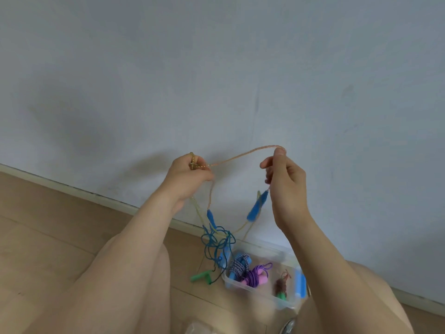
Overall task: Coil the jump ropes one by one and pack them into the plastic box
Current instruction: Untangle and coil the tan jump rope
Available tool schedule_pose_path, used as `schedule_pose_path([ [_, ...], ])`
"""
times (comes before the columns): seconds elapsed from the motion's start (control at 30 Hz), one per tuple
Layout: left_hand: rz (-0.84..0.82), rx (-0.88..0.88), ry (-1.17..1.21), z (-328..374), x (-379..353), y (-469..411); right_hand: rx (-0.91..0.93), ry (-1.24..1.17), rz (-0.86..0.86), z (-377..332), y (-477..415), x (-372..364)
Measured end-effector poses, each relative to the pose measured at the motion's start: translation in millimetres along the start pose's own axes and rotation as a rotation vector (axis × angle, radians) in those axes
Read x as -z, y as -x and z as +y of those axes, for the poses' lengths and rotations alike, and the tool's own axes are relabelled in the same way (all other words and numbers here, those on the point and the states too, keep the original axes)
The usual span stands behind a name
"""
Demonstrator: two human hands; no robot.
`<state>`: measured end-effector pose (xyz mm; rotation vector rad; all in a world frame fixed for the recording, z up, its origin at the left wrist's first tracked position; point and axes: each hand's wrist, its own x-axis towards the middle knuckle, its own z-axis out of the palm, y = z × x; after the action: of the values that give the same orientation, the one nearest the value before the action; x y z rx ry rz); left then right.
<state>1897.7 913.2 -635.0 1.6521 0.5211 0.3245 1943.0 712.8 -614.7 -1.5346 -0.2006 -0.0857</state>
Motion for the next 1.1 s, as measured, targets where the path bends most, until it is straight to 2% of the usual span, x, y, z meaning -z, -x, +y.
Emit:
schedule_pose_path([
  [0.17, -0.047, -0.012, 0.007, 5, 1, 4, 0.074, 0.383, -0.025, 9, -1, 2],
  [0.33, -0.042, 0.001, 0.055, 9, 3, 6, 0.193, 0.324, -0.010, 11, -4, 6],
  [0.5, -0.106, -0.065, 0.028, 11, 3, 10, 0.292, 0.396, 0.047, 12, 6, 2],
  [0.6, -0.178, -0.090, 0.039, 12, 5, 12, 0.151, 0.445, -0.042, 11, 5, 2],
  [0.7, -0.238, -0.091, 0.087, 13, 6, 13, -0.207, 0.239, -0.267, 7, 7, 5],
  [0.73, -0.259, -0.079, 0.111, 14, 7, 13, -0.251, 0.213, -0.302, 9, 7, 5],
  [0.77, -0.277, -0.065, 0.141, 15, 8, 13, -0.247, 0.204, -0.301, 10, 7, 4],
  [0.83, -0.292, -0.046, 0.185, 16, 9, 13, -0.096, 0.187, -0.260, 12, 8, 1],
  [0.9, -0.291, -0.050, 0.191, 16, 8, 14, 0.135, 0.313, -0.234, 15, 7, -2],
  [0.97, -0.295, -0.067, 0.205, 15, 8, 15, 0.259, 0.504, -0.249, 22, 8, -5],
  [1.1, -0.324, -0.066, 0.207, 16, 8, 17, 0.144, 0.674, -0.351, 32, 10, -8],
])
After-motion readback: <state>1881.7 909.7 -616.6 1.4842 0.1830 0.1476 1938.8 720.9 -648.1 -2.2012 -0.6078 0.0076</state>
